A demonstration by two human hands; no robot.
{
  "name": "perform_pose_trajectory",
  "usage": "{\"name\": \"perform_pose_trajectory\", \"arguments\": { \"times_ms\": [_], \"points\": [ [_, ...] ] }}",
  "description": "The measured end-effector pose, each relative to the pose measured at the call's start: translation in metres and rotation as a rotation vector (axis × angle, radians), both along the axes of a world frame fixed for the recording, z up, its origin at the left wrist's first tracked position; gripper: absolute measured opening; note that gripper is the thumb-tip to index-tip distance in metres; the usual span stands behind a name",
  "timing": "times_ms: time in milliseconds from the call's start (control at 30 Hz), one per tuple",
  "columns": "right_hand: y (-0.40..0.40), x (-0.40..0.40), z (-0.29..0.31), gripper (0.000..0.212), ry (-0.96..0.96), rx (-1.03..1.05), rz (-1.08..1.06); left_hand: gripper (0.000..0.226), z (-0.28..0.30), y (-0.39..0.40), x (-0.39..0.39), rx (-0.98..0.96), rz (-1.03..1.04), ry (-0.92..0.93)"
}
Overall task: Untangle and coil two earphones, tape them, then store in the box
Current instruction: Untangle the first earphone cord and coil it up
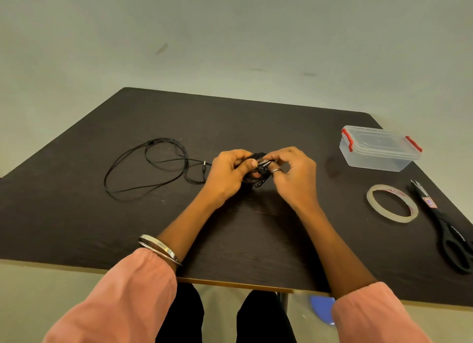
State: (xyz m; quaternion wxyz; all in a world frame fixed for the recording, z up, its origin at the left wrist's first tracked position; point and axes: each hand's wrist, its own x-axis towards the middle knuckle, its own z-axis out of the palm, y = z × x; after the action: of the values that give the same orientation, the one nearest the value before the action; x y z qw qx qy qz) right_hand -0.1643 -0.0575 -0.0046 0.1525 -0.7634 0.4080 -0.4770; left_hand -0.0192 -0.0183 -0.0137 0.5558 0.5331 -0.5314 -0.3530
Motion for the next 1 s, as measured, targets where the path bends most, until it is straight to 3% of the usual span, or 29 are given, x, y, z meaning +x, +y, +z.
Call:
{"name": "perform_pose_trajectory", "arguments": {
  "times_ms": [200, 300, 467, 633, 733, 900, 1000],
  "points": [
    [0.007, 0.010, -0.003, 0.021, -0.159, -0.040, -0.028, 0.016, 0.008, 0.002, 0.002, 0.187, -0.081, 0.597],
    [0.006, 0.011, -0.001, 0.020, -0.285, 0.092, 0.080, 0.017, 0.011, 0.003, 0.003, 0.225, -0.080, 0.741],
    [0.003, 0.013, -0.005, 0.031, -0.429, 0.322, 0.220, 0.015, 0.012, 0.005, 0.001, 0.218, -0.060, 0.634],
    [0.003, 0.012, 0.002, 0.026, -0.809, 0.887, 0.343, 0.018, 0.009, 0.004, -0.002, 0.134, 0.055, 0.381],
    [0.000, 0.008, 0.003, 0.021, -0.937, 1.057, 0.439, 0.019, 0.007, 0.003, -0.002, 0.039, 0.126, 0.257],
    [-0.005, 0.005, 0.005, 0.016, -0.964, 1.039, 0.364, 0.016, 0.007, 0.000, 0.002, 0.060, 0.118, 0.518],
    [-0.006, 0.002, 0.004, 0.027, -0.698, 0.855, 0.298, 0.017, 0.006, 0.000, 0.003, 0.072, 0.085, 0.538]
  ]
}}
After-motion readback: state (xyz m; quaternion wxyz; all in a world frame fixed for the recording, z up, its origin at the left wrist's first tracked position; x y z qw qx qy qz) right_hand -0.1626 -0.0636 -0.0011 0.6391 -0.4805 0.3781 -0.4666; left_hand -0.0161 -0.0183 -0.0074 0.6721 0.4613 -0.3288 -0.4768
